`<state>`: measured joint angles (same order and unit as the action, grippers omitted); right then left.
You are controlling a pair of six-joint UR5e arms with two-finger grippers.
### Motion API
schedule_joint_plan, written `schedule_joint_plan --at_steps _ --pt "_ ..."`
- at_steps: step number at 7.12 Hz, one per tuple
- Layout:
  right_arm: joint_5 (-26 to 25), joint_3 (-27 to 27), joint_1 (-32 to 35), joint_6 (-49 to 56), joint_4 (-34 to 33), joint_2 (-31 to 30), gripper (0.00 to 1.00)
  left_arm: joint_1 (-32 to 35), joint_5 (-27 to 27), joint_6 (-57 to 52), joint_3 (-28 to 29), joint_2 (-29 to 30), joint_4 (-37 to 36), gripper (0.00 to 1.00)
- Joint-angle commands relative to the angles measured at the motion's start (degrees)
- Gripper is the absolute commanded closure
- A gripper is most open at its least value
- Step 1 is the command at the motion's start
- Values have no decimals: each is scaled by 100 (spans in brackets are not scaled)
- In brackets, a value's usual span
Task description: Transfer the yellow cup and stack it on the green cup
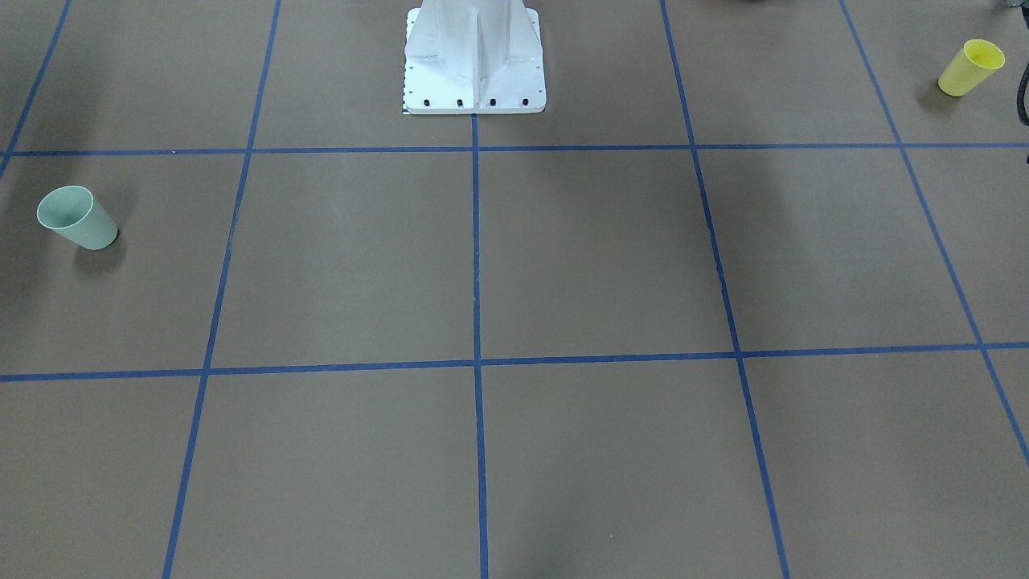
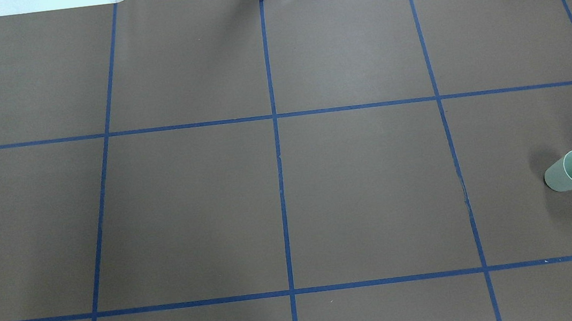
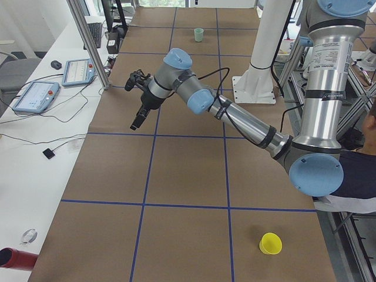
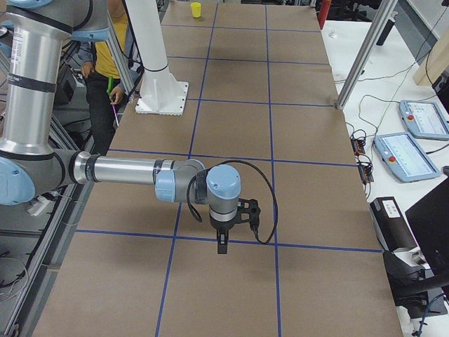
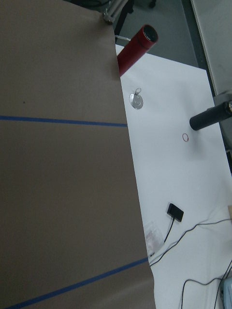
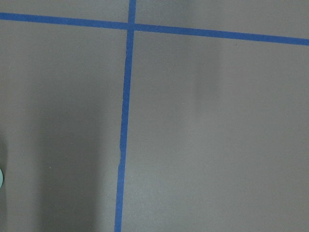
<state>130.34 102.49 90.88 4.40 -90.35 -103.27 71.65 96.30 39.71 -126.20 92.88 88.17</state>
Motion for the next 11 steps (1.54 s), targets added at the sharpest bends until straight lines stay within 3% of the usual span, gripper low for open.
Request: schedule_joint_plan --at_steps 1,4,6,8,11 --pt "0 7 0 0 0 -1 0 -728 -1590 1376 -317 -207 -1218 0" --pt "9 -62 0 0 0 -114 0 -1414 -2894 3709 -309 -331 -3333 0" --pt "17 -63 0 9 0 -167 0 -2265 -2898 5810 -222 -541 -4270 0" --pt "35 -63 0 9 0 -176 0 -2576 -2382 7446 434 -551 -5191 0" --pt "35 -71 0 26 139 -167 0 -3138 -549 8472 1271 -455 -6414 0"
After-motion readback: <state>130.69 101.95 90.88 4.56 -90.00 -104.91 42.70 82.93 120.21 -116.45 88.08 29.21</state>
